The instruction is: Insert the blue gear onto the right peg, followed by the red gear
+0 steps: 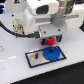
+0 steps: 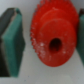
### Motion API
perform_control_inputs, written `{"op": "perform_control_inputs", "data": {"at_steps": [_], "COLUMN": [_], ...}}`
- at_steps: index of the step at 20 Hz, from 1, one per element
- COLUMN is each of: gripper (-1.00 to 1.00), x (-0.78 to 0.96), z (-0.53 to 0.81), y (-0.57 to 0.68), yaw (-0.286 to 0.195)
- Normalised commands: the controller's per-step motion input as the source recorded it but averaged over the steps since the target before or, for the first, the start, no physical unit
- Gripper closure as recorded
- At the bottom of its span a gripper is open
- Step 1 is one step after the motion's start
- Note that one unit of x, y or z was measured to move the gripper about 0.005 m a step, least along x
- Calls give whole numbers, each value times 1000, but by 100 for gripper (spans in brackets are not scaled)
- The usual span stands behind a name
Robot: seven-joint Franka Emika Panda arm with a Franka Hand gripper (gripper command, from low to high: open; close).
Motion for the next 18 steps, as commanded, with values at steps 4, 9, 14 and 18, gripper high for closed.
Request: {"op": "perform_control_inputs", "data": {"at_steps": [4,9,14,18], "gripper": [100,100,100,100], "x": [37,243,408,593], "z": [318,627,621,556], "y": [-3,8,5,-48], "yaw": [0,0,0,0]}}
